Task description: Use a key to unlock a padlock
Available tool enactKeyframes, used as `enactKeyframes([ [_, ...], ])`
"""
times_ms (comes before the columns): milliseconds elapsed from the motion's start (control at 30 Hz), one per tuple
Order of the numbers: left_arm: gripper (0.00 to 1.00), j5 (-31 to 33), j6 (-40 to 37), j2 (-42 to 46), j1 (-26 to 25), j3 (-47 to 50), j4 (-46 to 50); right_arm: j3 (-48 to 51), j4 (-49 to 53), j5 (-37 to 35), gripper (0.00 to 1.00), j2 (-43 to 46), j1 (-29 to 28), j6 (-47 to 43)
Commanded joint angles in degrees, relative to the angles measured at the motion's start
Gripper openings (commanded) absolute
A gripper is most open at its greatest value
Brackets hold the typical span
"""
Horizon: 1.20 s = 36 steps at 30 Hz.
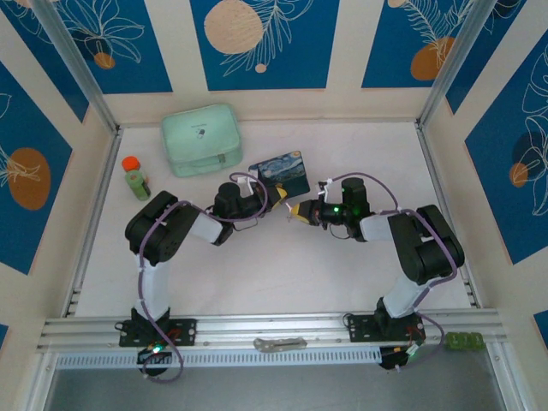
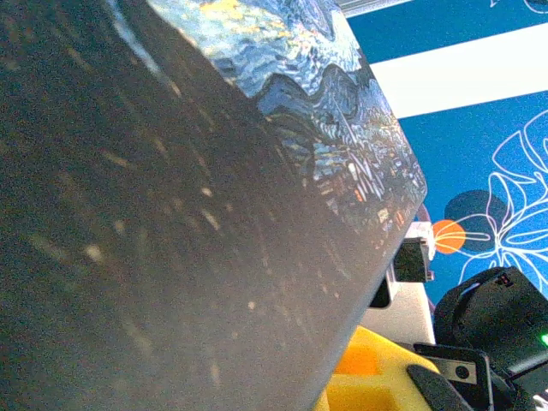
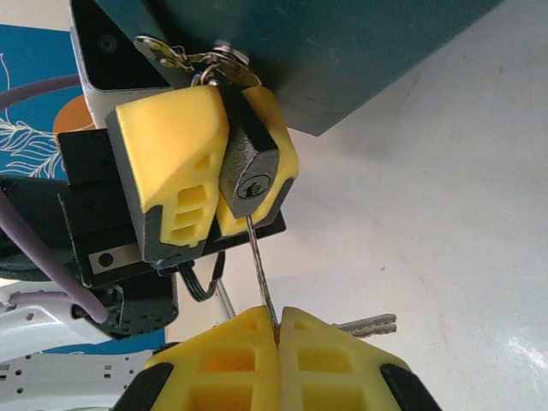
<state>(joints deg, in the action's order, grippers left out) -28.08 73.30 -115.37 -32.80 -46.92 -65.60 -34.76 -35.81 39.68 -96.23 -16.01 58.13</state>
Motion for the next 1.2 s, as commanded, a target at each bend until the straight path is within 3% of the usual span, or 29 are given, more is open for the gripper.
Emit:
enactKeyframes([
  [0,0.00,-1.2,0.5,-0.1,-0.5,0.3,-5.2,-0.6,0.5,-0.5,0.00,-0.4,0.0,-0.3],
  [933,0.00,-1.2,1.2,-0.4,-1.6,0.8,-6.3,-0.9,-7.0,-0.5,0.00,-1.8,-0.7,3.6],
  [1167,0.00,-0.9,1.0,-1.1,-1.6,0.7,-6.5,-0.1,-2.3,0.6,0.00,1.6,-0.3,1.5],
])
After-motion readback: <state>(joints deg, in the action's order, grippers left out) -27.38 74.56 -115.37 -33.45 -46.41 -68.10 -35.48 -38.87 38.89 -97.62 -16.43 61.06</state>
